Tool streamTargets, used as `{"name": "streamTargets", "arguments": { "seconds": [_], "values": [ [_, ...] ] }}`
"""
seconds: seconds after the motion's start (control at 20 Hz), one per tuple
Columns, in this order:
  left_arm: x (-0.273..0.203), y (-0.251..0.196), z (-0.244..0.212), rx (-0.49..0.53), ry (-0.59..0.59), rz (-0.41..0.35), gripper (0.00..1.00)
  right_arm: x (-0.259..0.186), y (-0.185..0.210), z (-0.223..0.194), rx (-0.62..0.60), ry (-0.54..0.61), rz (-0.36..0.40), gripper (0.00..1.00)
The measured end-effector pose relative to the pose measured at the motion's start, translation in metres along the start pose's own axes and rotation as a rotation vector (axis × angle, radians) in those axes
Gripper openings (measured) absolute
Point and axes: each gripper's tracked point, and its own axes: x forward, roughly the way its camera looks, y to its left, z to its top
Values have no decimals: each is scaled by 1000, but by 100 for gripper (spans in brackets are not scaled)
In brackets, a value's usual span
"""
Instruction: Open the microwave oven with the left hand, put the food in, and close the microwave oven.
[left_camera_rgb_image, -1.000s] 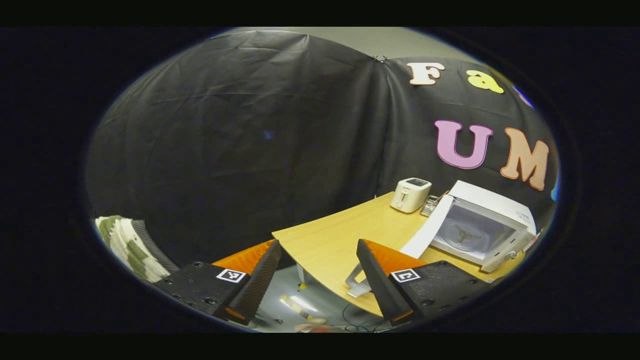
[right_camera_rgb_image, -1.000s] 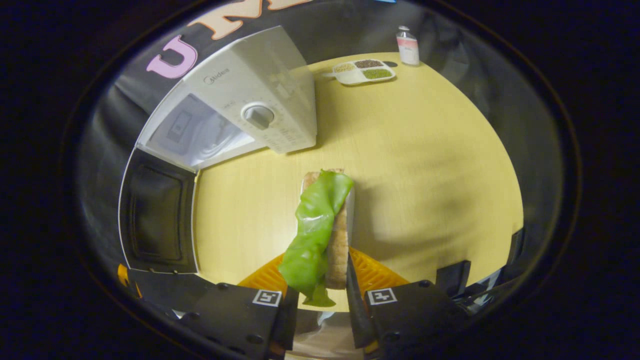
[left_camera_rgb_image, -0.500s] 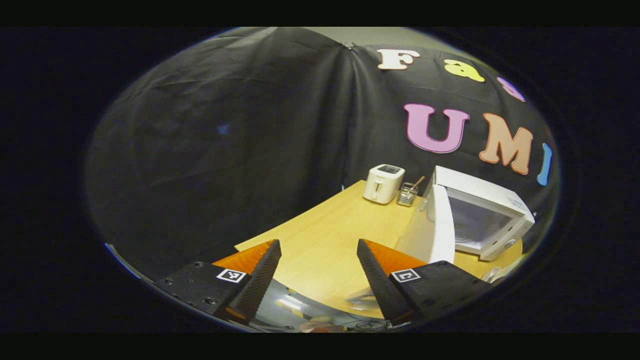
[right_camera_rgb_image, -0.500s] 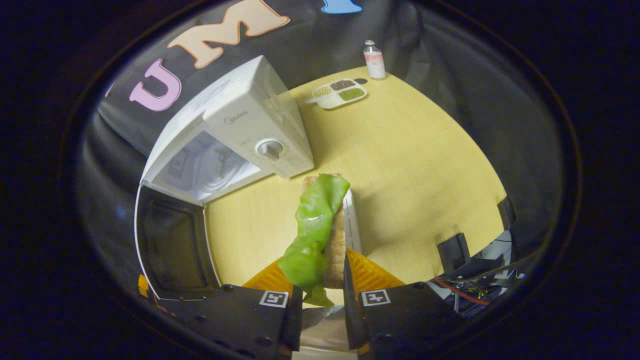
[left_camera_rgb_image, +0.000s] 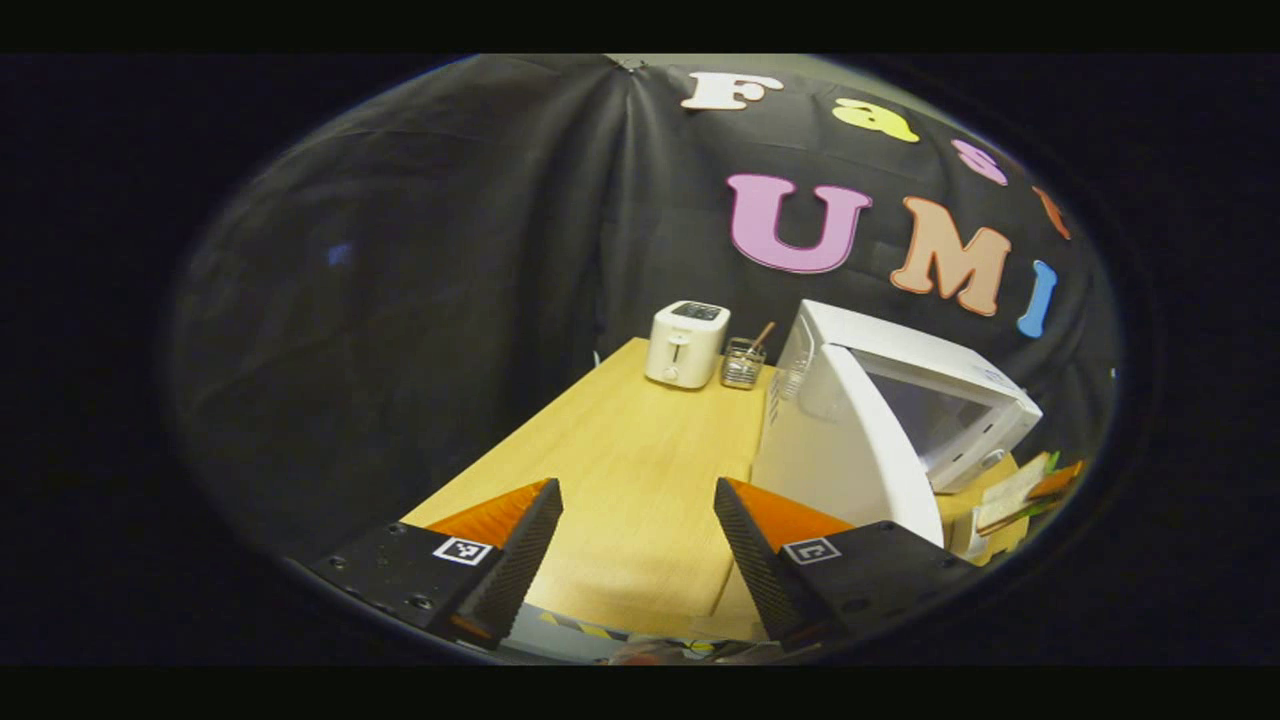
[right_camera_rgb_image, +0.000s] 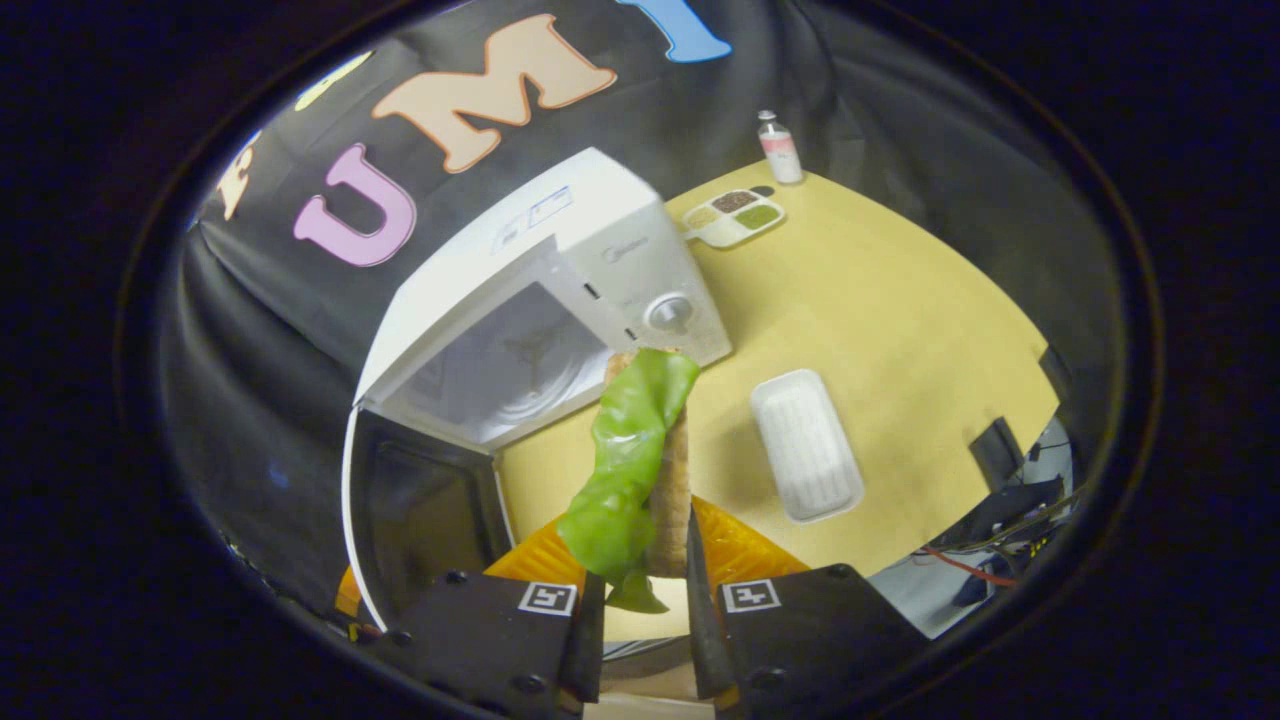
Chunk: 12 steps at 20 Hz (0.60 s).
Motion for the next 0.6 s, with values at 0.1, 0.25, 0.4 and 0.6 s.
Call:
{"name": "streamTargets", "arguments": {
  "seconds": [0.1,0.25,0.4,0.6],
  "values": [
    [4,-7,0,22,11,-45,90,9,29,-13,19,0,69,39],
    [10,-13,0,51,27,-86,90,27,68,-23,84,-1,171,38],
    [14,-15,2,66,27,-103,88,48,95,-22,114,-21,235,38],
    [15,-14,-3,25,35,-102,90,73,118,-18,140,-32,279,38]
  ]
}}
